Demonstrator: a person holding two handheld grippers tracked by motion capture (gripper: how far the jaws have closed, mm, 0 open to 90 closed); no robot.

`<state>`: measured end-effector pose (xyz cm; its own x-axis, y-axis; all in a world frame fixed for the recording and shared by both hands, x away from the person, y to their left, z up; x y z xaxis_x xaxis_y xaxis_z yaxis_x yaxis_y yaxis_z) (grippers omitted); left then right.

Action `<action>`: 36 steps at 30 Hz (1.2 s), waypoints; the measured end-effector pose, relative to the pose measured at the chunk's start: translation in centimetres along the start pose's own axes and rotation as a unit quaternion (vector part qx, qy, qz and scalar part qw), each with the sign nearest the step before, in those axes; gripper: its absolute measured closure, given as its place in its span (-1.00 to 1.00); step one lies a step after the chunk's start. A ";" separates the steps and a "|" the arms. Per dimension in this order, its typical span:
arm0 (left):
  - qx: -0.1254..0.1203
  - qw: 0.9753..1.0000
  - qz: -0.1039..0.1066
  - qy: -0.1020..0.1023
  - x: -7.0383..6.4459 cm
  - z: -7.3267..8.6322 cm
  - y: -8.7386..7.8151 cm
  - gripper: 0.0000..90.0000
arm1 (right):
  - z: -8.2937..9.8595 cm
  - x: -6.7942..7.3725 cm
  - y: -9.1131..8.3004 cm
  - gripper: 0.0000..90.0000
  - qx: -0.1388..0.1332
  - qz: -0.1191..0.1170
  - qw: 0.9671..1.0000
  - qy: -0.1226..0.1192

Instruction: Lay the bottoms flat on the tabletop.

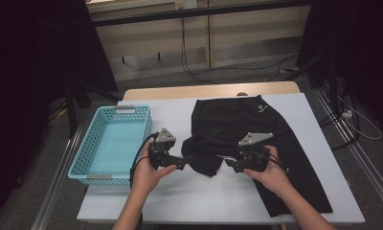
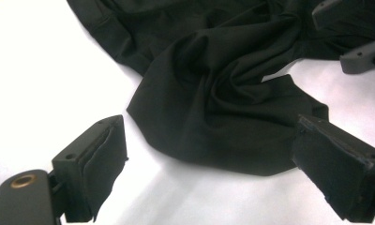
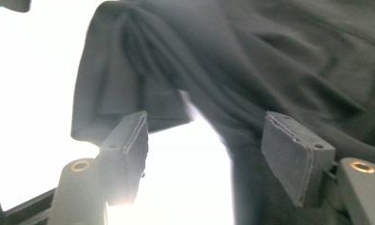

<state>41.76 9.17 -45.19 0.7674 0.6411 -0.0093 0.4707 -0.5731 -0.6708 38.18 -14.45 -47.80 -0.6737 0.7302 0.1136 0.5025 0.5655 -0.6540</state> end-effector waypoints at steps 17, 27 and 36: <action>0.002 1.000 -0.002 -0.003 0.0 0.4 0.0 -0.74 | -1.7 5.4 4.1 0.18 0.000 -0.046 0.998 -0.030; 0.006 1.000 -0.002 -0.003 0.0 0.6 0.0 -0.74 | -1.5 4.5 4.9 1.00 0.021 -0.033 0.999 -0.024; 0.004 1.000 0.000 -0.003 -0.1 0.5 0.1 -0.74 | -2.0 2.7 1.9 1.00 -0.009 -0.032 0.999 -0.011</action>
<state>41.52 9.29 -45.64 0.7642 0.6448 -0.0135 0.4679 -0.5686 -0.6765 38.39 -10.68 -47.25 -0.7172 0.6831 0.1379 0.4672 0.6181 -0.6322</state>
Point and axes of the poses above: each handheld gripper's, and its own axes: y roughly forward along the jaws, z roughly out of its underside, x roughly to its left, the point moved 6 cm from there along y, roughly forward along the jaws, and after that the axes turned 3 degrees about -z, right-handed, at the moved point
